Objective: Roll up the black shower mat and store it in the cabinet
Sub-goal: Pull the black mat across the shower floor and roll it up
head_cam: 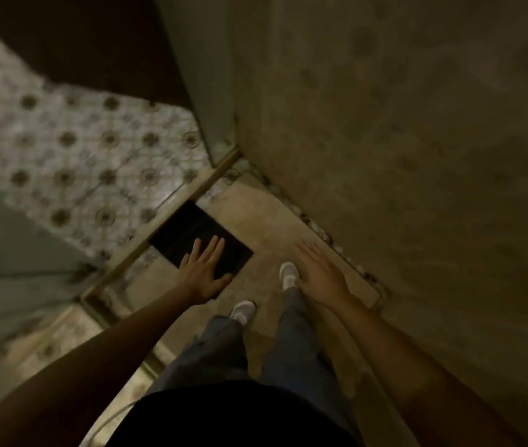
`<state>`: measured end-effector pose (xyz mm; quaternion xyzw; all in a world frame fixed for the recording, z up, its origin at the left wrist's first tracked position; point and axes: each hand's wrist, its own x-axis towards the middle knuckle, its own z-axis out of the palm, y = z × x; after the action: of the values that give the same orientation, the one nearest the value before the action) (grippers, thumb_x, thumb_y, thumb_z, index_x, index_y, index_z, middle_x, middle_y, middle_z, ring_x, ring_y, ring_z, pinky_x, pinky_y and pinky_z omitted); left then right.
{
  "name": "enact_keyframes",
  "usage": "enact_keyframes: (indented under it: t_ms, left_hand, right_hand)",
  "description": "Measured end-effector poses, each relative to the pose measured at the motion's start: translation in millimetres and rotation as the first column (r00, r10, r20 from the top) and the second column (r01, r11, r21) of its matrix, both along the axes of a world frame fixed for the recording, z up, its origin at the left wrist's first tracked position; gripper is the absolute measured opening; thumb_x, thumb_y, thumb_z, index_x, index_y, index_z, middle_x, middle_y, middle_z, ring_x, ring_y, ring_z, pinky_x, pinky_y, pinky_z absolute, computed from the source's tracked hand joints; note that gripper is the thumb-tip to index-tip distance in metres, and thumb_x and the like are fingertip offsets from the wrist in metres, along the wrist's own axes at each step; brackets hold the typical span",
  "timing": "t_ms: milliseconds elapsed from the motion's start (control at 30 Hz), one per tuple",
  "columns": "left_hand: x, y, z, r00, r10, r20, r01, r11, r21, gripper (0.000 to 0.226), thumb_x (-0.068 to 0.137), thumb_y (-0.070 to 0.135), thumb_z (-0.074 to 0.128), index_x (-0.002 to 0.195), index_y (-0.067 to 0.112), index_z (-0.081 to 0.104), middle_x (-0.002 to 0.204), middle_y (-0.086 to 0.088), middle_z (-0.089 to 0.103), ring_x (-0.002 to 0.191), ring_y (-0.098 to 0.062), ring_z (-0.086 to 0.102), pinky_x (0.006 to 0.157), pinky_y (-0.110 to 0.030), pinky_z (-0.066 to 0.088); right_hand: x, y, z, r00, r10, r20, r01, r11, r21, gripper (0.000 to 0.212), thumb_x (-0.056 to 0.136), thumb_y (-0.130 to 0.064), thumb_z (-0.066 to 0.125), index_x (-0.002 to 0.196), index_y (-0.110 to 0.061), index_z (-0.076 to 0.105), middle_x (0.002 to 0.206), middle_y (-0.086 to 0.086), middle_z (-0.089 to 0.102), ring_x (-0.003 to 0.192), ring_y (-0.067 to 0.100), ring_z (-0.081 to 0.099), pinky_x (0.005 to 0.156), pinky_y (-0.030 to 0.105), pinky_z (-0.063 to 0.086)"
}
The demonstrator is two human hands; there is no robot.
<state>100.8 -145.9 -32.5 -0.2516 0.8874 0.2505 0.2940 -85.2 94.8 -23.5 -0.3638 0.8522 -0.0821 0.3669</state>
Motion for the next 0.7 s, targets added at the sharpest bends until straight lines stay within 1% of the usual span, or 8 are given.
enact_keyframes:
  t_ms: [100,200,300,400,500,567,600,700]
  left_hand:
    - [33,6,-16,0.965,0.261,0.009,-0.261,0.965,-0.024,0.085,0.094,0.063,0.039,0.155,0.030,-0.010,0.165,0.002,-0.011,0.150,-0.031,-0.014,0.121,-0.051,0.006]
    - [64,25,-34,0.858,0.513,0.021,-0.511,0.858,-0.056,0.084,0.096,0.055,0.045,0.157,0.028,-0.005,0.165,0.001,-0.008,0.150,-0.032,-0.013,0.121,-0.053,0.007]
    - [85,52,-51,0.753,0.655,0.065,-0.653,0.755,-0.055,0.083,0.097,0.053,0.044,0.157,0.025,-0.006,0.166,0.000,-0.008,0.150,-0.034,-0.011,0.121,-0.053,0.009]
    - [97,76,-68,0.693,0.717,0.072,-0.717,0.696,-0.025,0.082,0.097,0.054,0.043,0.157,0.026,-0.005,0.165,0.000,-0.011,0.149,-0.034,-0.014,0.121,-0.054,0.007]
    - [104,90,-88,0.661,0.749,0.053,-0.750,0.661,0.016,0.081,0.096,0.054,0.046,0.157,0.030,-0.001,0.165,0.001,-0.012,0.149,-0.033,-0.017,0.121,-0.054,0.004]
    - [105,93,-109,0.659,0.751,0.040,-0.752,0.657,0.055,0.081,0.096,0.054,0.046,0.157,0.031,-0.001,0.166,0.003,-0.011,0.149,-0.031,-0.017,0.120,-0.052,0.001]
    - [105,92,-124,0.662,0.749,0.031,-0.748,0.659,0.073,0.081,0.096,0.053,0.047,0.157,0.032,-0.001,0.166,0.003,-0.011,0.149,-0.030,-0.017,0.120,-0.051,0.001]
    - [103,81,-190,0.724,0.690,-0.007,-0.687,0.722,0.083,0.079,0.095,0.055,0.045,0.157,0.031,0.002,0.166,0.004,-0.007,0.150,-0.027,-0.012,0.120,-0.050,0.004]
  right_hand:
    - [-18,-41,-30,0.978,0.182,0.102,-0.180,0.983,-0.027,0.079,0.096,-0.026,0.065,0.159,-0.019,0.019,0.167,-0.001,0.016,0.154,0.018,0.012,0.122,0.039,0.022]
    - [-30,-73,-63,0.926,0.332,0.181,-0.329,0.943,-0.050,0.080,0.094,-0.022,0.067,0.159,-0.018,0.019,0.167,0.001,0.016,0.153,0.020,0.012,0.122,0.037,0.022]
    - [-41,-88,-94,0.862,0.466,0.200,-0.472,0.881,-0.022,0.081,0.094,-0.024,0.066,0.159,-0.018,0.018,0.168,0.001,0.014,0.154,0.019,0.009,0.122,0.034,0.018]
    - [-43,-93,-117,0.834,0.514,0.200,-0.521,0.854,-0.020,0.080,0.095,-0.026,0.067,0.159,-0.017,0.019,0.167,0.002,0.015,0.154,0.019,0.010,0.123,0.034,0.016]
    - [-34,-94,-137,0.809,0.545,0.220,-0.557,0.831,-0.007,0.079,0.096,-0.027,0.066,0.159,-0.015,0.019,0.167,0.004,0.016,0.153,0.021,0.014,0.123,0.035,0.017]
    - [-27,-94,-155,0.801,0.549,0.240,-0.568,0.823,0.013,0.078,0.096,-0.024,0.066,0.158,-0.014,0.021,0.166,0.006,0.018,0.152,0.022,0.019,0.123,0.036,0.020]
    - [-23,-94,-167,0.806,0.539,0.247,-0.560,0.828,0.019,0.077,0.096,-0.024,0.067,0.158,-0.014,0.023,0.165,0.007,0.022,0.150,0.023,0.024,0.122,0.037,0.023]
    - [-11,-104,-221,0.834,0.512,0.205,-0.528,0.849,0.028,0.071,0.093,-0.029,0.071,0.153,-0.015,0.035,0.155,0.011,0.041,0.138,0.028,0.043,0.110,0.036,0.036]
